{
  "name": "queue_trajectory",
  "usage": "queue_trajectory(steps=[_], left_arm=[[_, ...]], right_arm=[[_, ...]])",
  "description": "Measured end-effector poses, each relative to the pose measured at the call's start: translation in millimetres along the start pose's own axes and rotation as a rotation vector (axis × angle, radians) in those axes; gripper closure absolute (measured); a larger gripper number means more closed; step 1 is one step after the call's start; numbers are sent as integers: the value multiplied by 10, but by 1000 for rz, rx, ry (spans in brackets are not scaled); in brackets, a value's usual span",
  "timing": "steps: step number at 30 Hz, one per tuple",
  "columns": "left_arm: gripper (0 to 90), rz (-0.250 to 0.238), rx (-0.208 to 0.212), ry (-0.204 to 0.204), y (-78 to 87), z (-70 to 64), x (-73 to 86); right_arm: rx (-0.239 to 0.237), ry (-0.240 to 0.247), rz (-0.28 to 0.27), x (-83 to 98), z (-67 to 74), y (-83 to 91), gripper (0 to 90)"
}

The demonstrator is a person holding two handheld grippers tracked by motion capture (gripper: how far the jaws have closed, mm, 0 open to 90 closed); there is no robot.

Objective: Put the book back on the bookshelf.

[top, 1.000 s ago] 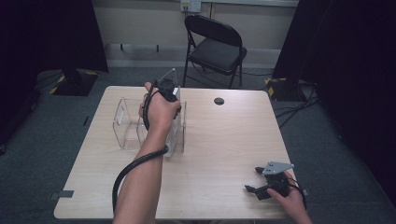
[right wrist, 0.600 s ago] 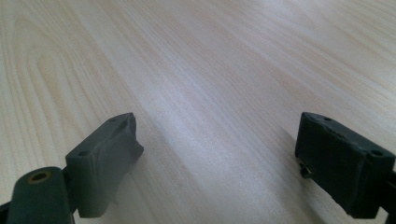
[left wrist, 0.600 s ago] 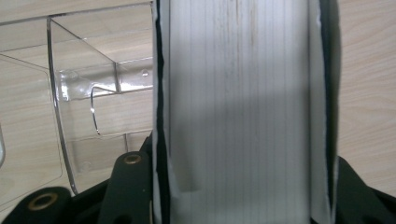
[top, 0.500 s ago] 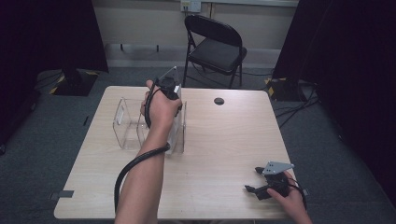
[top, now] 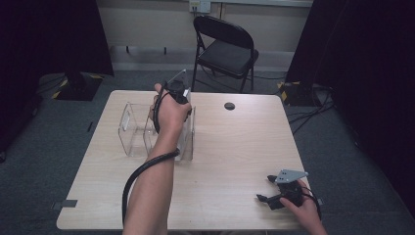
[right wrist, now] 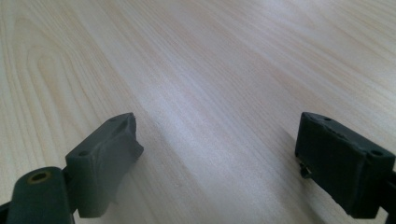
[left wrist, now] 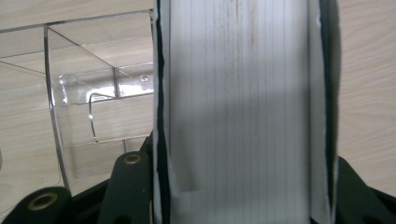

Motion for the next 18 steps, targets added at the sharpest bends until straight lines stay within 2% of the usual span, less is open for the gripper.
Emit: queue_trajectory(steps=[2, 3, 10, 14, 18], left_arm=[[528, 2, -3, -20, -14, 4, -8], [528, -2, 1, 3, -21, -11, -12], [528, 1, 4, -1, -56, -15, -18], [528, -5, -12, -5, -65, -4, -16], [528, -9, 1, 7, -75, -13, -13]], right_arm=[[0, 0, 0, 0, 0, 0, 119], [0, 0, 0, 0, 0, 0, 119], [0, -1, 0, -1, 0, 0, 119], [-1, -2, 0, 0, 1, 0, 119], [0, 2, -1, -1, -2, -1, 119]])
Point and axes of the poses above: each handheld gripper's, and its own axes: y roughly backward along the jaws, x roughly out of its underside, z roughly to its left, the point moved 8 cm from there along -y, roughly forward along the jaws, and after that the axes turned 7 degrees about z, right-handed, at the moved point
